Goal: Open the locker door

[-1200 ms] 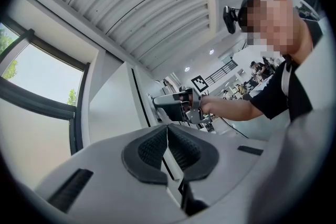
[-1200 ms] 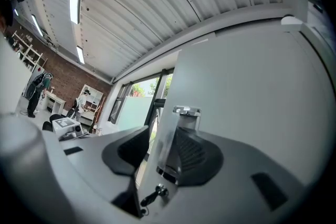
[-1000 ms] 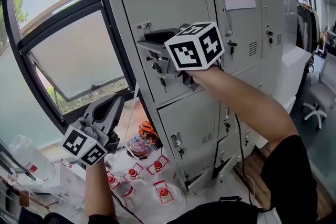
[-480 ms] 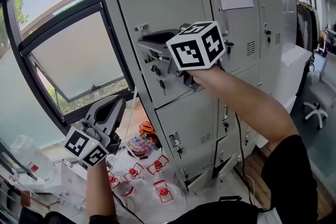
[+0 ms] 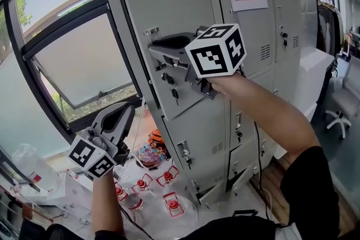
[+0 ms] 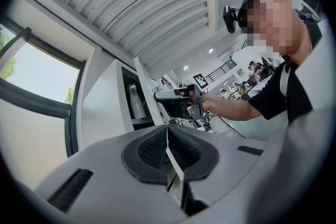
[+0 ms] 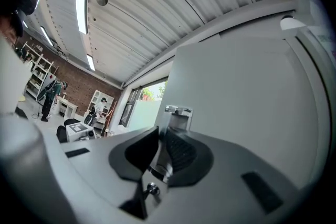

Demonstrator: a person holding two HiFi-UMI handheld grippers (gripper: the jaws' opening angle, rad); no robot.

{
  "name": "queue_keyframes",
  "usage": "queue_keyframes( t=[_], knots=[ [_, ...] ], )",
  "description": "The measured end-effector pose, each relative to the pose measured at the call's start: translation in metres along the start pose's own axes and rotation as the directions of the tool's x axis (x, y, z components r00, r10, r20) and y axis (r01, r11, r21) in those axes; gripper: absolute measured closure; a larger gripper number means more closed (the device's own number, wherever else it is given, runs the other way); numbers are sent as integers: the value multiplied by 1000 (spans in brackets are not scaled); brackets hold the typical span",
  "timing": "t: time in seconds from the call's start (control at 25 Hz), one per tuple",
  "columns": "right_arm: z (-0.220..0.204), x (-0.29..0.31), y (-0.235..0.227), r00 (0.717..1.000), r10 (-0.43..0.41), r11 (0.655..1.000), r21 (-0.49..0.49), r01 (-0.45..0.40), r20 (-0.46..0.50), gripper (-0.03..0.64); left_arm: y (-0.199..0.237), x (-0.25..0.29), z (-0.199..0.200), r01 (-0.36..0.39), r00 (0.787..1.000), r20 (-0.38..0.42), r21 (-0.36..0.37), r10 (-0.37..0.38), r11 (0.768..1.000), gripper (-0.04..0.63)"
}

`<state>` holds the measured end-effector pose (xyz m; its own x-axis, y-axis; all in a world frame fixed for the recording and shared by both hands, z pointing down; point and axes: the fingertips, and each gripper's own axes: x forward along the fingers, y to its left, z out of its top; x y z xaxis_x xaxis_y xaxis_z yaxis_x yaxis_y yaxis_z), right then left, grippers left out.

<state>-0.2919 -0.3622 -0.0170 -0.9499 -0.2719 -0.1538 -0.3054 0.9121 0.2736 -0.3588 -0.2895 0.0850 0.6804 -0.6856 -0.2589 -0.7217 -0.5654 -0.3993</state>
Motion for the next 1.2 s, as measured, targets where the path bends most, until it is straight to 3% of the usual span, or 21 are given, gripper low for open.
queue_keyframes(
  t=[0.6,1.2],
  knots=[
    [11,-39,12,990,136,989,51,-137,34,566,-33,8,13,-45,999,-28,13,45,999,577],
    [22,-89,22,963,262,962,56,-266,65,565,-73,22,24,-100,994,-44,21,101,995,577]
  ],
)
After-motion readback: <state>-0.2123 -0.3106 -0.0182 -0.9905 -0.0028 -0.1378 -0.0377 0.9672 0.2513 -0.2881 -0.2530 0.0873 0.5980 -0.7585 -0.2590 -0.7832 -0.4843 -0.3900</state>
